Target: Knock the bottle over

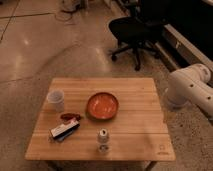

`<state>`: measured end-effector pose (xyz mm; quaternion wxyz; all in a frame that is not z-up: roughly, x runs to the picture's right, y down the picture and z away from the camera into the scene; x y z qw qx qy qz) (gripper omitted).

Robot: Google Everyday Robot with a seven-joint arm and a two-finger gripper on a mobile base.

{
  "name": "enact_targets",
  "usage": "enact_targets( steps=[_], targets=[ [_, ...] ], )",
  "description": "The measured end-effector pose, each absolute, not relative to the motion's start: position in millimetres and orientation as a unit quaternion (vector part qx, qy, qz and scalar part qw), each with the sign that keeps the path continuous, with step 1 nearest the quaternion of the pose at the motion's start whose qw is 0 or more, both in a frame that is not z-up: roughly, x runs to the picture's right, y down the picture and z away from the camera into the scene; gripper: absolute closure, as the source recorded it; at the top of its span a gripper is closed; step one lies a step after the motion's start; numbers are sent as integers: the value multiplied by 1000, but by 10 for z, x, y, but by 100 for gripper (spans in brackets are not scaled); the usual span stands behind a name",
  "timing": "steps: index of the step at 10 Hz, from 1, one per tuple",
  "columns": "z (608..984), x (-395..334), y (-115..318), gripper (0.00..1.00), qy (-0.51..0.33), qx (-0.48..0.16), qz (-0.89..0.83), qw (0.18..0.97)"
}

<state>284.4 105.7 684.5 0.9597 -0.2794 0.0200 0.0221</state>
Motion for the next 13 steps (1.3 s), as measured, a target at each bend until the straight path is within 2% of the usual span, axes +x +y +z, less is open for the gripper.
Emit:
enact_targets(
  steps=[11,13],
  targets=[
    [6848,2825,1085,35,19,-280,19,960],
    [6883,2526,1251,35,1,-276,-8,961]
  ],
)
